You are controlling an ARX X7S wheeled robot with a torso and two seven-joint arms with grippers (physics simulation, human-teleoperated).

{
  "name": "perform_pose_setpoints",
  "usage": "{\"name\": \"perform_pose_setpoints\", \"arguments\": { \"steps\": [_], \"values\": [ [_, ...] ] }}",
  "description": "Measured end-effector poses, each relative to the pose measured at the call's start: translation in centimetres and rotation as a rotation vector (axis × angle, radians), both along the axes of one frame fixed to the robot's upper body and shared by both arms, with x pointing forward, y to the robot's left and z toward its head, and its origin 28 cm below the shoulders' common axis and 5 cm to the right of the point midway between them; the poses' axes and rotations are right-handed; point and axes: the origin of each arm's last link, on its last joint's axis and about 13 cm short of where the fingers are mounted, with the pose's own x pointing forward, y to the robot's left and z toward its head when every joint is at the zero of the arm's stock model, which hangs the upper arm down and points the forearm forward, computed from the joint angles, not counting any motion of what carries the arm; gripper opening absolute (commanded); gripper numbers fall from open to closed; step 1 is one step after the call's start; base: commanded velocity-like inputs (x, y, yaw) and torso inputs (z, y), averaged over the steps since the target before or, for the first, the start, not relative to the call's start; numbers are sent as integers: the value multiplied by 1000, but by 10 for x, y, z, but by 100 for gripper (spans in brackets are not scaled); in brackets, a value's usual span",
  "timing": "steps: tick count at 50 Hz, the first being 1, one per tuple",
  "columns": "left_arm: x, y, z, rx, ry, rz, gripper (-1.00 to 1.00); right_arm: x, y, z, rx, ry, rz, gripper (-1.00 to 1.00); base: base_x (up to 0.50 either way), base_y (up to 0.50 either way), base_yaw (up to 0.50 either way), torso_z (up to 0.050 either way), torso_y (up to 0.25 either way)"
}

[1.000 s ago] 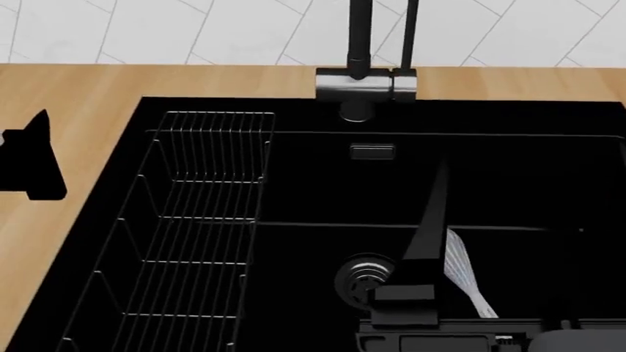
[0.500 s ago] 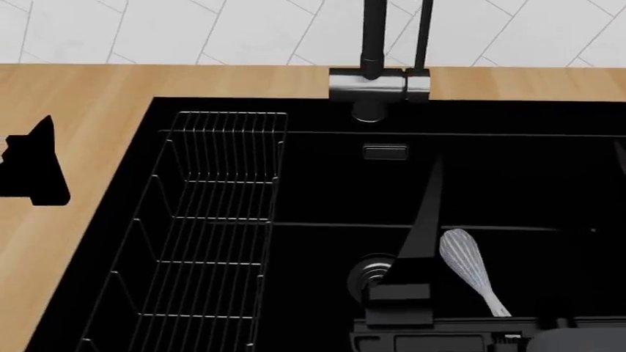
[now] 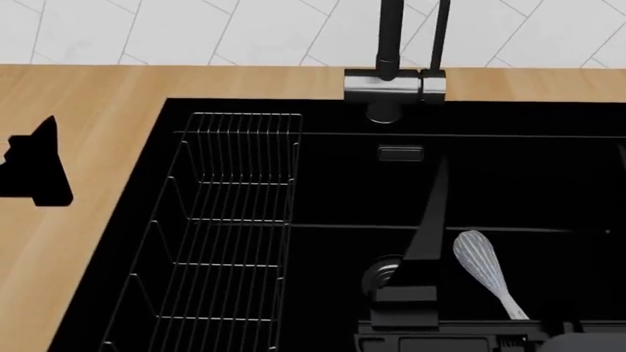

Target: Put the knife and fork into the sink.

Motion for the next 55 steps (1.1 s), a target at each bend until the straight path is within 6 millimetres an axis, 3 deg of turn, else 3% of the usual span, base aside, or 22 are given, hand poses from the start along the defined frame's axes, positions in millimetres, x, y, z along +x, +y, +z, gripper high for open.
{"name": "perform_pose_setpoints", "arguments": {
  "steps": [18, 32, 42, 55],
  "values": [
    [1, 3, 7, -69, 110, 235, 100, 1, -2, -5, 19, 12, 3, 100, 0, 0, 0, 0, 0],
    [-22, 3, 6, -78, 202, 421, 100, 2, -3, -10, 32, 23, 5, 100, 0, 0, 0, 0, 0],
    [-29, -1, 0, -61, 266, 458, 100, 4, -3, -14, 43, 28, 12, 100, 0, 0, 0, 0, 0],
    [-19, -6, 0, -32, 338, 444, 100, 7, -3, -18, 55, 34, 28, 100, 0, 0, 0, 0, 0]
  ]
}}
